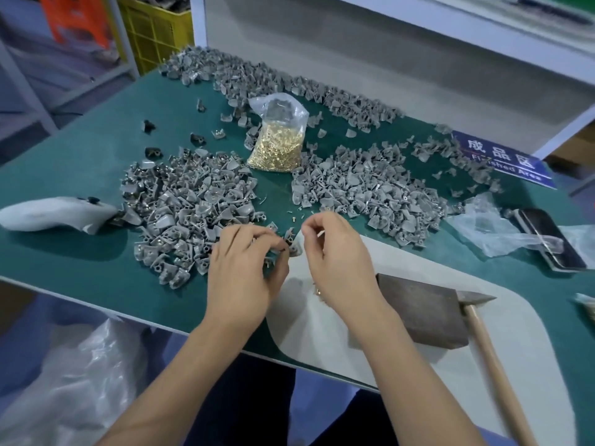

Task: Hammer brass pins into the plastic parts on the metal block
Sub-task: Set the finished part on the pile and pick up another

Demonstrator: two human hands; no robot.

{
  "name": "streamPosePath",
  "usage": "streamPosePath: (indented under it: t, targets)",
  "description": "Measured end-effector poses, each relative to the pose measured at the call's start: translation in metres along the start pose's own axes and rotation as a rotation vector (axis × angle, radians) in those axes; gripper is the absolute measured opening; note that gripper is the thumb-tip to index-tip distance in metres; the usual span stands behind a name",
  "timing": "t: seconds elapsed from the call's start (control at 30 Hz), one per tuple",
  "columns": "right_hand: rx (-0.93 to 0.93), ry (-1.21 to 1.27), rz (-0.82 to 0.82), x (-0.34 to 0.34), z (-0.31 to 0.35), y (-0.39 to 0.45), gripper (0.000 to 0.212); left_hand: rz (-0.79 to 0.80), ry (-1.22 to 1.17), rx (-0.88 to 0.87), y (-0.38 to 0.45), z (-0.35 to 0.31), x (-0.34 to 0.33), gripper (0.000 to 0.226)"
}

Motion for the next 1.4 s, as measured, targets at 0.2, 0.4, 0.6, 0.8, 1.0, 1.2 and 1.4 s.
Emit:
streamPosePath:
  t: [0.2, 0.4, 0.6, 0.8, 1.0, 1.2, 1.4]
  targets:
    - [-0.027, 0.069, -0.01, -0.004, -0.011, -0.001, 0.008, -0.003, -0.02, 0.033, 0.0, 0.008, -0.003, 0.006]
    - [-0.044, 0.088, -0.024, 0.001, -0.013, -0.001, 0.009, -0.018, -0.011, 0.037, 0.005, 0.007, -0.004, 0.005]
    - [-0.463, 0.626, -0.013, 0.006, -0.027, -0.015, 0.015, 0.08, -0.244, 0.165, 0.003, -0.003, -0.006, 0.009]
    - [-0.645, 1.038, -0.019, 0.022, -0.035, -0.033, 0.029, 0.128, -0.504, 0.28, -0.002, -0.031, -0.014, 0.007]
    - [-0.667, 1.137, -0.125, 0.041, -0.045, -0.046, 0.034, 0.14, -0.648, 0.239, -0.005, -0.064, -0.024, 0.016]
    - [-0.408, 0.692, -0.372, 0.077, -0.066, -0.062, 0.016, 0.141, -0.635, 0.257, -0.01, -0.085, -0.037, 0.016]
    - [-0.072, 0.241, -0.393, 0.102, -0.074, -0.073, 0.011, 0.198, -0.714, 0.216, -0.014, -0.108, -0.05, 0.014]
Point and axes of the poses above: each hand's wrist, its own y-axis towards the middle knuckle, its own x-axis out of the back of the hand, z = x × y, the point moved 5 cm from there along y, towards the middle knuckle, and after that the axes turned 8 degrees about -z, right-handed, at the moved point
